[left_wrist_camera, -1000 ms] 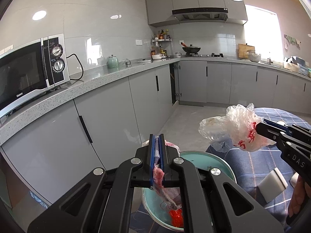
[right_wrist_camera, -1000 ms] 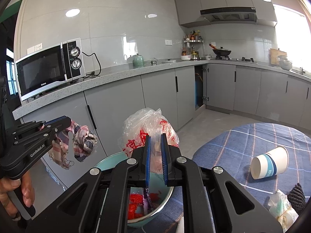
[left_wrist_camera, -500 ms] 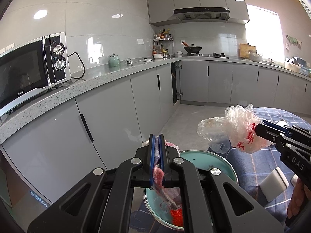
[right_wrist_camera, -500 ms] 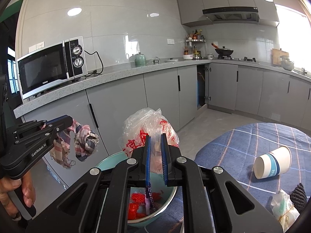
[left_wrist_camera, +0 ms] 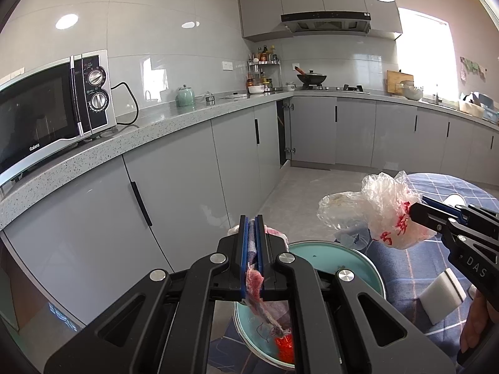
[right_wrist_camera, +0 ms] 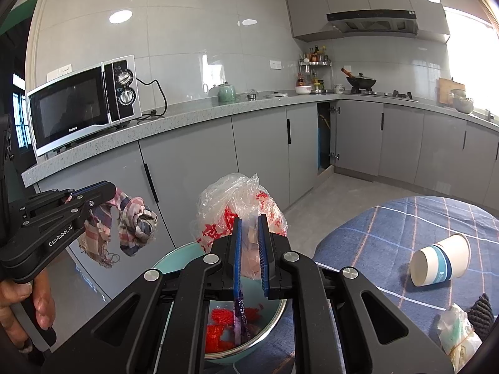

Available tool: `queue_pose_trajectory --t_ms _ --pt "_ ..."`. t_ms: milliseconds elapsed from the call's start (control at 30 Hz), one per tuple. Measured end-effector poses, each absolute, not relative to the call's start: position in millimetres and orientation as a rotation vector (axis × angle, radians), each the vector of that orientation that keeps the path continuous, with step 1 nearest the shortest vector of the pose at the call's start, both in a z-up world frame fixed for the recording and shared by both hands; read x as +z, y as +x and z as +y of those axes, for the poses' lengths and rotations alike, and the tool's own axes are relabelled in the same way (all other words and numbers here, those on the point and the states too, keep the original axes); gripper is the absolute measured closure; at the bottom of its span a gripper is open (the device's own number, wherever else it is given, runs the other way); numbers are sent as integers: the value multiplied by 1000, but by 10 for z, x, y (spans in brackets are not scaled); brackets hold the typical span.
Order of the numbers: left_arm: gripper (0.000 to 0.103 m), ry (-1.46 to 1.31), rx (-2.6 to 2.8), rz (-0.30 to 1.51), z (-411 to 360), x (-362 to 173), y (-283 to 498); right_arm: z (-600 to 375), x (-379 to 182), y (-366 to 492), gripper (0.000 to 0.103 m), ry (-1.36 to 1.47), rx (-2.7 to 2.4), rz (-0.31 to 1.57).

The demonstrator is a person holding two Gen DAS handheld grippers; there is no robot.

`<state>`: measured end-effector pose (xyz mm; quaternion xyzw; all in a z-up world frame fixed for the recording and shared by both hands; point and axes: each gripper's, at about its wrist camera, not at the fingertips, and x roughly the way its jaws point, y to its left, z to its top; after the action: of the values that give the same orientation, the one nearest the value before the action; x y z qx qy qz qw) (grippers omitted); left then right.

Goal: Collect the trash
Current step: 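Open both tools to drop the rag and clear bag into the bucket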

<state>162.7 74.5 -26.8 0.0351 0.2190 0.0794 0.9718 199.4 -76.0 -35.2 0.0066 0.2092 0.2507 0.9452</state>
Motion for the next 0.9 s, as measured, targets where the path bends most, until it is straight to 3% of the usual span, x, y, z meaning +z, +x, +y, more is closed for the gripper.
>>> queue_pose_trajectory --t_ms 567,667,700,733,900 --pt "97 68 147 455 767 -303 1666 -671 -417 2045 91 1 522 450" --pt "91 71 143 459 755 -311 1679 -642 -444 2052 77 -1 526 456" --pt "78 68 144 459 760 -315 1678 -644 -453 2060 70 3 524 460" --pt "69 70 148 456 758 -316 1676 -645 -465 2076 69 8 526 469" --pt "59 68 145 463 759 -339 1686 -660 -498 2095 64 8 507 483"
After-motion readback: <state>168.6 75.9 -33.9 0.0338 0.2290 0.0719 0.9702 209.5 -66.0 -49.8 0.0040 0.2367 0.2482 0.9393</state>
